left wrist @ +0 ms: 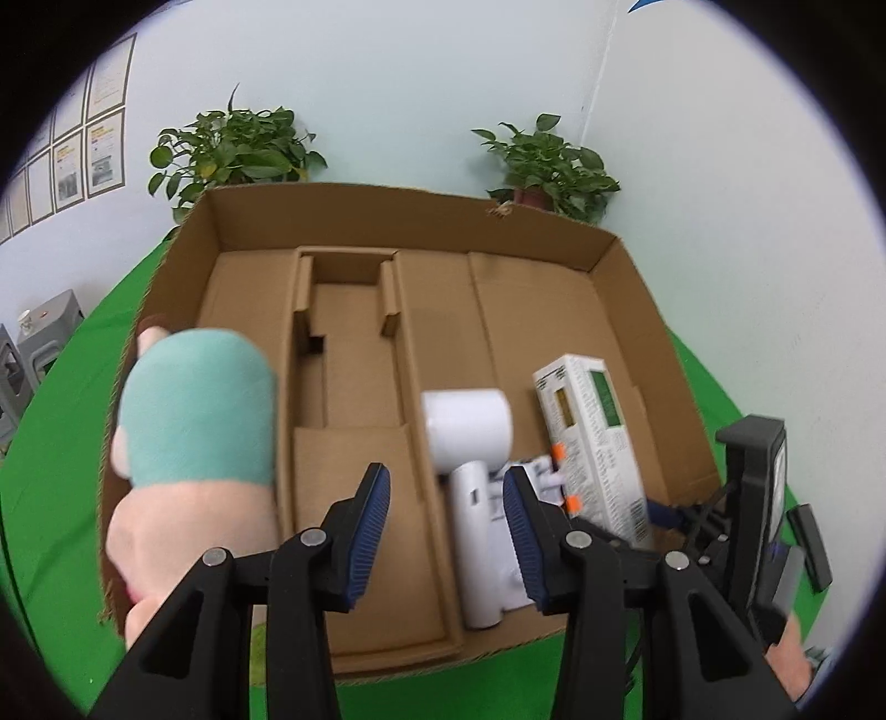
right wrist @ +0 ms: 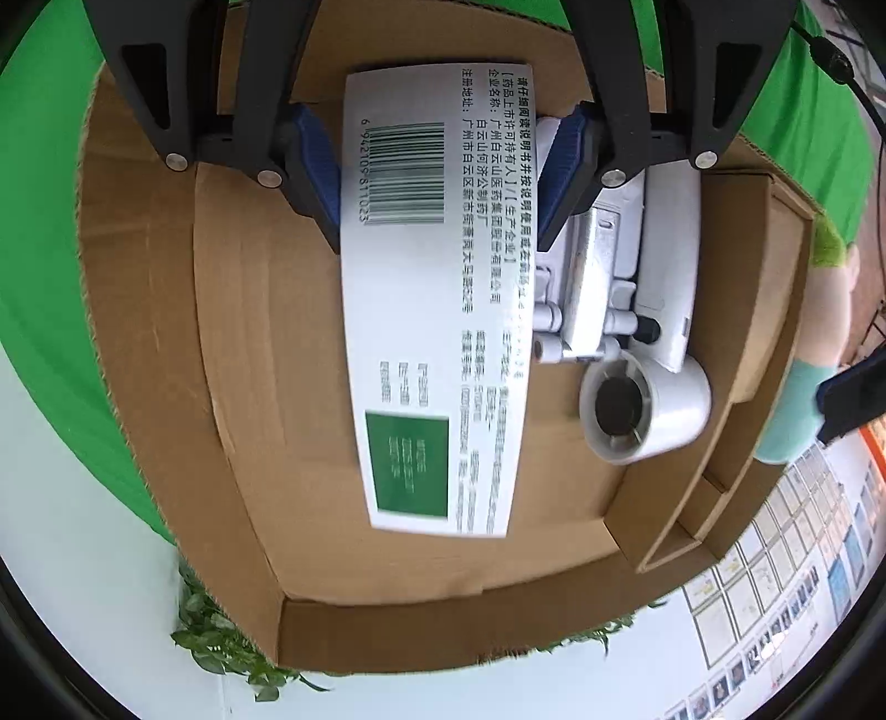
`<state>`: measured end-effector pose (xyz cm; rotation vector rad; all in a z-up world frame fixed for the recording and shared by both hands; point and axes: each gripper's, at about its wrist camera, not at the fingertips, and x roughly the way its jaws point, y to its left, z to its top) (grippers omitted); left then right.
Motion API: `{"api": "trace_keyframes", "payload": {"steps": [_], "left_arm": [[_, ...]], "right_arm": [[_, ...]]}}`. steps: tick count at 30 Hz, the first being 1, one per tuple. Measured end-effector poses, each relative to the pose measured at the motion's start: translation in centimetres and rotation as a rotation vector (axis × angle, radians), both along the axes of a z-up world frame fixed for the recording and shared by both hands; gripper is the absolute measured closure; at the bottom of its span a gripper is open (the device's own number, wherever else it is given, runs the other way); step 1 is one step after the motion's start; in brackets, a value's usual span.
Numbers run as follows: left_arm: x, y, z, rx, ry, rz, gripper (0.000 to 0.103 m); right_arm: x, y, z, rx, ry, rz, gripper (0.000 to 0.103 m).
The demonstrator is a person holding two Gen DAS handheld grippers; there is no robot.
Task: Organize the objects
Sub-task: 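Open both grippers to release the box and withdraw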
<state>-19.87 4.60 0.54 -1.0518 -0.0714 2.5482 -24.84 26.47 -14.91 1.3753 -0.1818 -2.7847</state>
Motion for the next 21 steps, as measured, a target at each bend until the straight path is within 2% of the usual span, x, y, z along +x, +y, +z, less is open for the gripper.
{"api": "trace_keyframes", "payload": {"steps": [5,8,14,19,21], "left_arm": [[0.5,-1.6,-2.2,-0.002,-0.025,0.028,0.061],[1.4,-2.6,-2.7,0.007,-0.034,0.040,0.061],[2.1,-3.7,-3.4,0.006,-0.032,0.062,0.061],[2.8,-4.0,-3.8,-0.025,-0.006,0.069,0.061],[3.4,-3.7,-3.9,-0.048,0.015,0.073,0.061]], "right_arm": [[0.8,0.0,0.2,0.039,0.008,-0.024,0.036],[1.0,-0.2,0.4,0.056,0.014,-0.033,0.042],[0.8,-1.2,0.3,0.087,0.003,-0.045,0.042],[0.8,-1.5,0.1,0.075,-0.014,-0.048,0.038],[1.3,-1.3,0.4,0.081,-0.001,-0.066,0.029]]}}
